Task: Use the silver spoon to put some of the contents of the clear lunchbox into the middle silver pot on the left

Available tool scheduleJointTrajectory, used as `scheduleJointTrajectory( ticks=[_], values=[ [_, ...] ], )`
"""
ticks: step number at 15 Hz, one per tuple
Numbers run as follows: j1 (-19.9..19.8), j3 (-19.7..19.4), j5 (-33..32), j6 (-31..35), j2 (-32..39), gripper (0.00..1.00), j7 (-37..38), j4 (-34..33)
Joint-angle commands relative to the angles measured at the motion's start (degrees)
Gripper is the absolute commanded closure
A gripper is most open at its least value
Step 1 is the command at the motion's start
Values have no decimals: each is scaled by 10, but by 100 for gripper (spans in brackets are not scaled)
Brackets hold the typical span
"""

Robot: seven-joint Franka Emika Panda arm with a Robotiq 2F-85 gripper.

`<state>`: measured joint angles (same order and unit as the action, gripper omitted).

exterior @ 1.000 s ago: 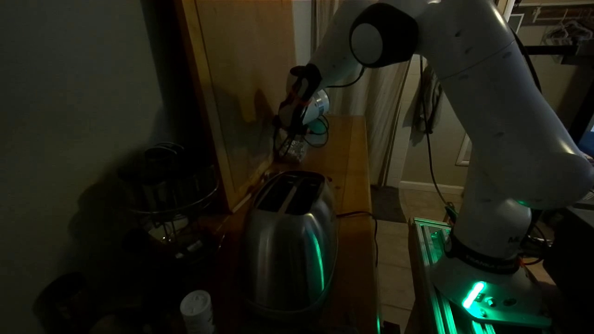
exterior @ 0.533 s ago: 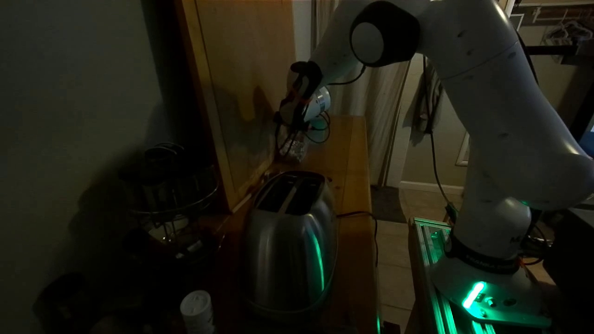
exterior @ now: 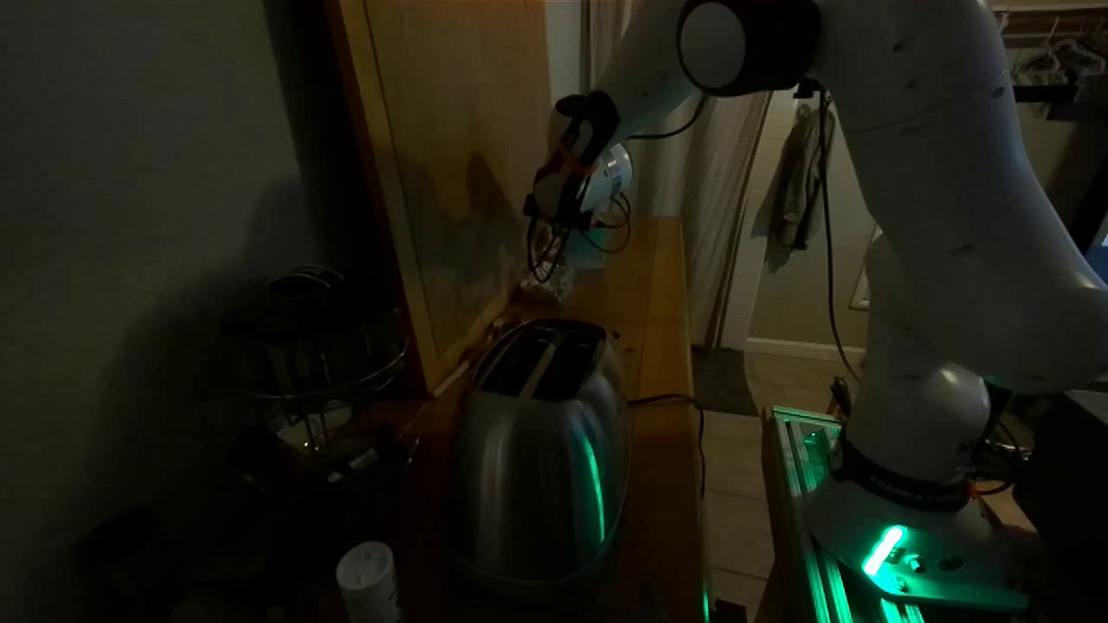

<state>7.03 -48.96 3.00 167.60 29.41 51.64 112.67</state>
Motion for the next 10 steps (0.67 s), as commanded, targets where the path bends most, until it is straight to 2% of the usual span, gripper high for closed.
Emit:
scheduleJointTrajectory(
  ticks=[1,4,10],
  values=[
    [59,-53,-39,1,-69,98,-21,78],
    [96,-90,-57,-14,-107,98,-40,118],
    [154,-131,-67,-68,-191,98,-71,183]
  ],
)
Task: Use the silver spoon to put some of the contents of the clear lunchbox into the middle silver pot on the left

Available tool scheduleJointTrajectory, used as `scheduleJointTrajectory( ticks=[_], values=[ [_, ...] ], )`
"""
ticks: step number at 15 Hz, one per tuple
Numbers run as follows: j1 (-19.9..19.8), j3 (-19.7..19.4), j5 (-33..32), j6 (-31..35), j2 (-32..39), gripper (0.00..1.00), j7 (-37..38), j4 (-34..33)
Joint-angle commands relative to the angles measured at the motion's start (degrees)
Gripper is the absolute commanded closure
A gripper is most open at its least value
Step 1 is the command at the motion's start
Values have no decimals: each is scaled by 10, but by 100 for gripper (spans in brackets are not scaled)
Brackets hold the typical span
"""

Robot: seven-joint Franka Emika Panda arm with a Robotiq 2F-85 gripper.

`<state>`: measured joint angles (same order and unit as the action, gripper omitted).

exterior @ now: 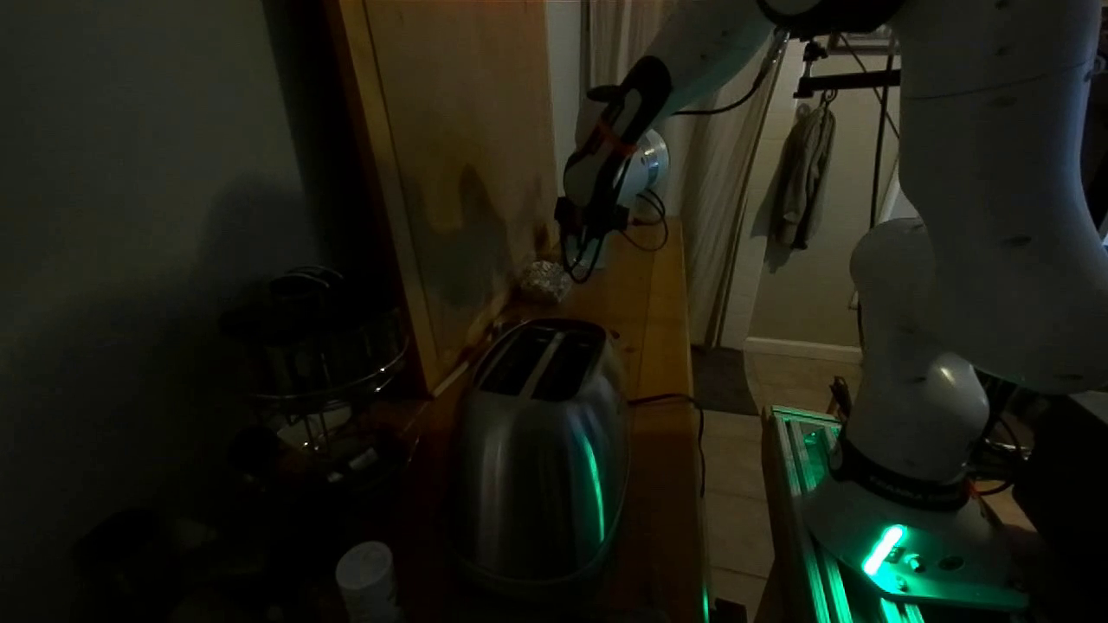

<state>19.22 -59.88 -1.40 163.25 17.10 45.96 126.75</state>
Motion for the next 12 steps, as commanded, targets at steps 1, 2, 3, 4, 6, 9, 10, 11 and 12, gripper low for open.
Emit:
scheduleJointTrajectory(
  ticks=[1,2,3,4,6,9,10,11,12],
  values=[
    [42,-28,-24,-26,-84,98,-17,55],
    [53,-34,-27,-27,-98,98,-18,66],
    [59,-37,-25,-20,-106,98,-16,75],
    [66,-37,-24,-5,-116,98,-18,88],
    [49,-25,-3,-17,-70,90,-14,61],
    [47,-25,-3,-17,-67,90,-14,60],
    [47,-25,-3,-17,-67,90,-14,60],
    [47,-25,-3,-17,-67,90,-14,60],
    [47,-25,-3,-17,-67,98,-14,60]
  ],
)
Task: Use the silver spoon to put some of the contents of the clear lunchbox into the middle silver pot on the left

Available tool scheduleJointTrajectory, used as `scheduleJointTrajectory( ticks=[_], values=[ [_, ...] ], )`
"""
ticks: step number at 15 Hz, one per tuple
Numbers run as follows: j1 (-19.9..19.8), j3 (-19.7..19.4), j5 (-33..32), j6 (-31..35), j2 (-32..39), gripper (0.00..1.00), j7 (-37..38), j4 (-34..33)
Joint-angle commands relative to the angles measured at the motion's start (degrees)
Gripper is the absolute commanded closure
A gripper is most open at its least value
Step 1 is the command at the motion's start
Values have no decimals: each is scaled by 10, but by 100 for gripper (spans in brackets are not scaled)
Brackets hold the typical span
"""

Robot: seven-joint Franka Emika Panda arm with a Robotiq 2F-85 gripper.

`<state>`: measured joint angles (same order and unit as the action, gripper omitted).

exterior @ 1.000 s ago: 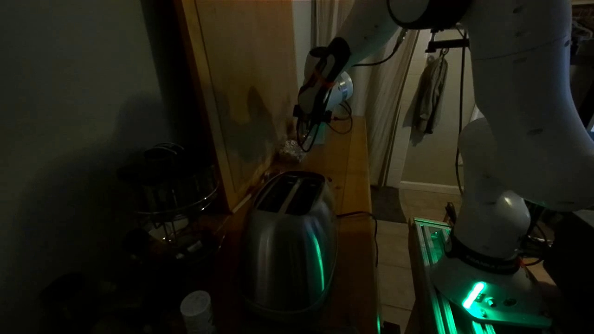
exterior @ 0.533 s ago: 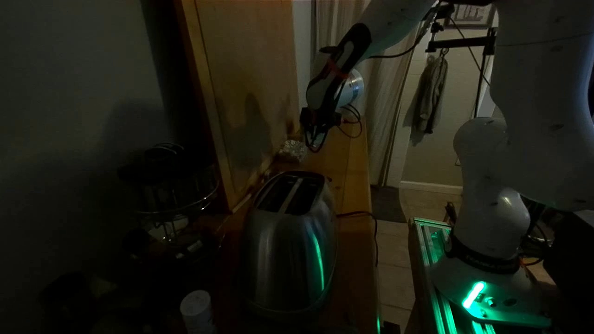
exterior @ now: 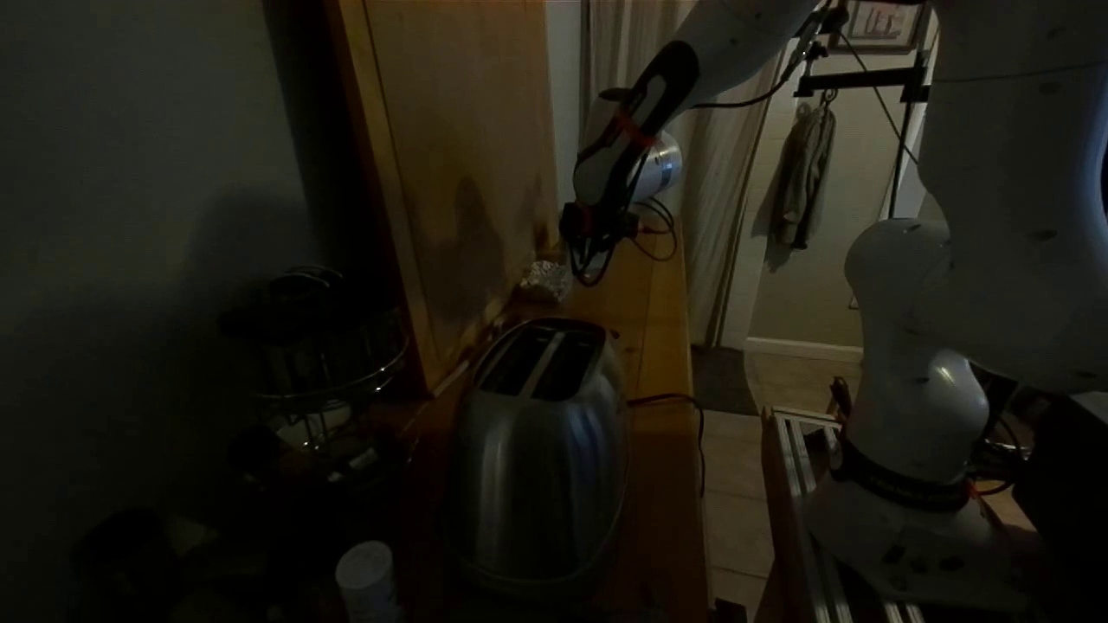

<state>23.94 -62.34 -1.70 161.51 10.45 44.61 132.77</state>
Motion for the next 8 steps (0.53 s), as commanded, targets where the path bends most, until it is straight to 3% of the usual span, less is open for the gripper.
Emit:
scheduleJointTrajectory(
  ticks=[1,8],
  values=[
    [5,0,-6,1,-10,98,-6,7],
    [55,-10,-40,14,-74,98,-26,51]
  ],
)
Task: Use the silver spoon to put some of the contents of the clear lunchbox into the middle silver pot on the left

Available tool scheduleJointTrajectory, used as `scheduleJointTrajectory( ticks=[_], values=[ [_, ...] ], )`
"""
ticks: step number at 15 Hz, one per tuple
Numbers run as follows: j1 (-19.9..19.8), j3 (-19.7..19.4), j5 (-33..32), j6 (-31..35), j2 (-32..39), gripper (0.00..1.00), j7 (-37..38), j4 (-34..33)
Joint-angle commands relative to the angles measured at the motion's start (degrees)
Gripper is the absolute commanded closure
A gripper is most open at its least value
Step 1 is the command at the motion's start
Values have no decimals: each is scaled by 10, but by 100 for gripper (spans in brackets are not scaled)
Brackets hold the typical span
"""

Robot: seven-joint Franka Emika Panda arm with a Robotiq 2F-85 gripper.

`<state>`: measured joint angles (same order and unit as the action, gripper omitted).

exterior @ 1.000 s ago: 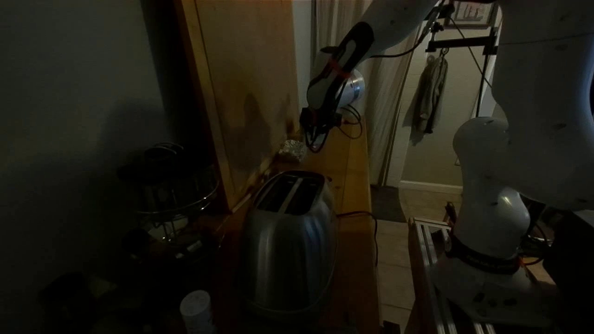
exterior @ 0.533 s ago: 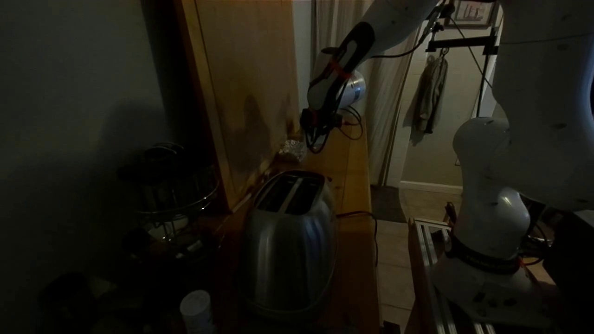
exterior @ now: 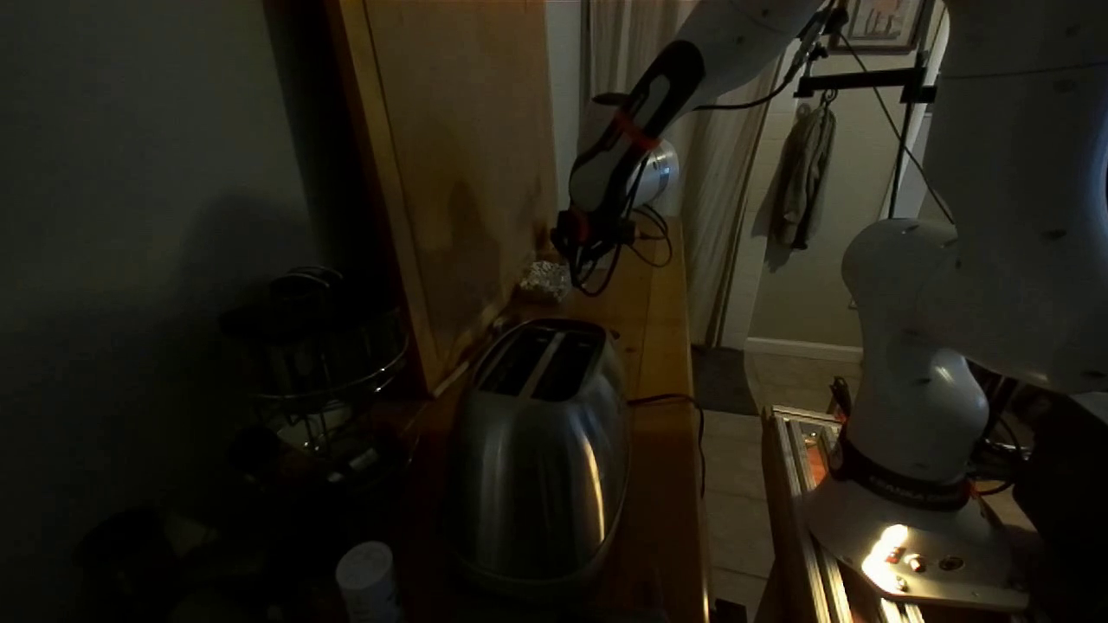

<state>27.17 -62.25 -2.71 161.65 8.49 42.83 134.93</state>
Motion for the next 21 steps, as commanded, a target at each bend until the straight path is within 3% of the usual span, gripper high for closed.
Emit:
scheduleJointTrajectory(
  ticks=[1,9,21],
  values=[
    [28,-13,-34,16,-63,98,-6,35],
    [56,0,-80,62,-112,98,17,88],
    [68,42,-131,104,-115,98,89,112]
  ],
)
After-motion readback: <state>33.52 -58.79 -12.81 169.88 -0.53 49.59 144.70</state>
